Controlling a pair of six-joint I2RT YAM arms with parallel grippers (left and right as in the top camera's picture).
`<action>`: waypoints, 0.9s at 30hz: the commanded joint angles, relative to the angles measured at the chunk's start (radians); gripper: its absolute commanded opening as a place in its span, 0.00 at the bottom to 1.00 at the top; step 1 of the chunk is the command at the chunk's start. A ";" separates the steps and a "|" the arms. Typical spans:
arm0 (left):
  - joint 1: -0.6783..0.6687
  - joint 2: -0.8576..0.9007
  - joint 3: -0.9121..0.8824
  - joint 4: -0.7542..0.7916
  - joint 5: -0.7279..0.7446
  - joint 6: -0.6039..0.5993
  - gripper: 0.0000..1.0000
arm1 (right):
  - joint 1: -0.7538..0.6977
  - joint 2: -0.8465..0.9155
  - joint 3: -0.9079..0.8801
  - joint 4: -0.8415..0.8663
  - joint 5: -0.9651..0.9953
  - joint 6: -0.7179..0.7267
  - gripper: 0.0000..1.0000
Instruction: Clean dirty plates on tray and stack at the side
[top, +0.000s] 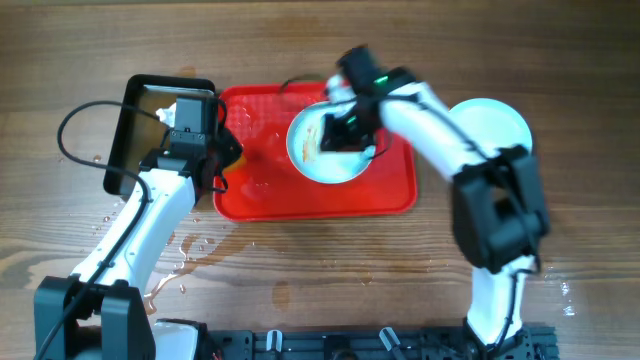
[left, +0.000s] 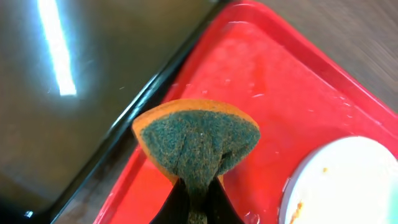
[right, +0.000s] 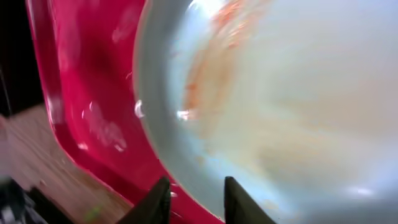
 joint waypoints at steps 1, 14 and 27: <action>0.004 -0.011 0.002 0.062 0.131 0.193 0.05 | -0.124 -0.056 0.006 -0.024 0.152 0.171 0.38; -0.031 0.080 0.002 0.272 0.280 0.365 0.04 | -0.142 0.109 0.003 -0.051 0.133 0.230 0.39; -0.045 0.140 0.002 0.306 0.272 0.372 0.04 | -0.038 0.136 0.003 -0.010 0.175 0.190 0.05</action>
